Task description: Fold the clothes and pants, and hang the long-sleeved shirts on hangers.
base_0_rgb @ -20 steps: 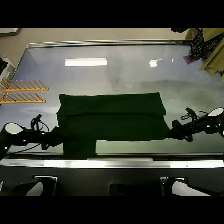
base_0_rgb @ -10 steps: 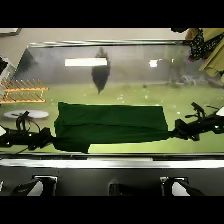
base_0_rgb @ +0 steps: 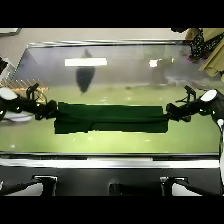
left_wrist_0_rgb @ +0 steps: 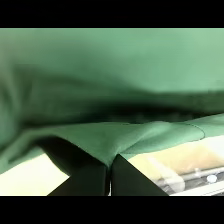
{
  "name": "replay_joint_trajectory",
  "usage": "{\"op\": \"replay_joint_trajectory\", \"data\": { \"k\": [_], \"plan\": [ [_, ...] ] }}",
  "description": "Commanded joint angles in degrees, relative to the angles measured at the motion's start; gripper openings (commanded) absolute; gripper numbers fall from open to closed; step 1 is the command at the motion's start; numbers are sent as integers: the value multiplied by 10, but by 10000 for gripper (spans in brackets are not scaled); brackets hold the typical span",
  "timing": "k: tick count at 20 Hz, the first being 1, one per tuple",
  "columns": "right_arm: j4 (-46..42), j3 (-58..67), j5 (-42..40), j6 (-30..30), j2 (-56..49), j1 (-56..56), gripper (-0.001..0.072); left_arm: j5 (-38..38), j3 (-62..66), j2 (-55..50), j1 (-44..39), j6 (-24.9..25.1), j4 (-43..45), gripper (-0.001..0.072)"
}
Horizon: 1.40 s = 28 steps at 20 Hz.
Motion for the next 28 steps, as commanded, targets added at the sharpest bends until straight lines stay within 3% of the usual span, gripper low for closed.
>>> {"op": "replay_joint_trajectory", "data": {
  "k": [1, 8, 9, 10, 11, 12, 14, 16, 18, 22, 28],
  "plan": [
    [9, 45, -25, 1, -59, 4, 28, -21, 120, -112, -14, 4, 0, 16],
    [45, 79, -60, -10, -130, 4, 31, -62, 245, -238, -22, 4, 1, 17],
    [52, 79, -60, -10, -137, 4, 77, -60, 245, -243, -22, 4, 1, 21],
    [61, 79, -58, -10, -139, 3, 177, -55, 245, -243, -22, 4, 2, 52],
    [66, 85, -47, -16, -138, 2, 300, -53, 251, -242, -19, 4, 8, 128],
    [63, 101, -23, -25, -135, -4, 361, -53, 263, -239, -17, 3, 19, 226],
    [62, 129, 7, -55, -122, -31, 429, -60, 300, -228, -13, -2, 45, 350],
    [64, 131, 17, -69, -109, -78, 435, -70, 339, -207, -12, -3, 82, 449],
    [82, 119, 45, -99, -117, -113, 491, -88, 368, -180, -15, -14, 127, 450],
    [124, 66, 45, -151, -146, -121, 491, -103, 373, -120, -28, -23, 184, 451],
    [202, -12, -19, -184, -168, -121, 489, -106, 373, -97, -37, -32, 187, 451]
  ]
}}
